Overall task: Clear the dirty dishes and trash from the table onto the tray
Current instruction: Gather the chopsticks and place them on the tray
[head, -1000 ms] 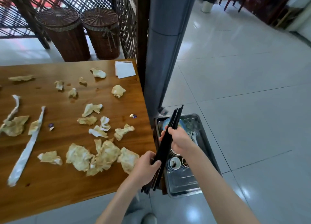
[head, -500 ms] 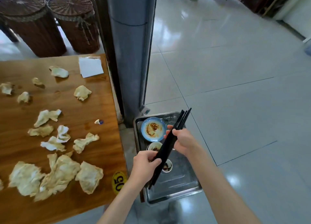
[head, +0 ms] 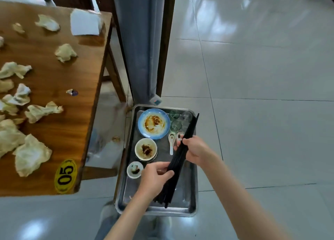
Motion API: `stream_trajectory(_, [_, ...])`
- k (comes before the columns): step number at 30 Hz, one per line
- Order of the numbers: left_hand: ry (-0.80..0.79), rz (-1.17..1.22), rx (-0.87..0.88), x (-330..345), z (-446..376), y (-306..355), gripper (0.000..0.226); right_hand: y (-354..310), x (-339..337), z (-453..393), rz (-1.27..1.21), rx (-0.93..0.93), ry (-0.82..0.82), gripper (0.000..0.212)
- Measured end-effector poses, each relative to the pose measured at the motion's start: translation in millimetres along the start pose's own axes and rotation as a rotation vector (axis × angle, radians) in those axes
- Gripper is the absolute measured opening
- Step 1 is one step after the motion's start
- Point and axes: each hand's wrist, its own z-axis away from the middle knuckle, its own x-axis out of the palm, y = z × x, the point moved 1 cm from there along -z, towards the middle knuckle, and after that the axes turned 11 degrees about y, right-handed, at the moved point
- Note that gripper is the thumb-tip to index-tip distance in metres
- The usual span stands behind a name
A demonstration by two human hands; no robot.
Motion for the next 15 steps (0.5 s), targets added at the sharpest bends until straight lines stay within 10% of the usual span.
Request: stream_trajectory(15, [0.187,0.006,-0.01,11,-49,-94,0.019,102,-9,-167,0.291,0.002,0.163,0.023])
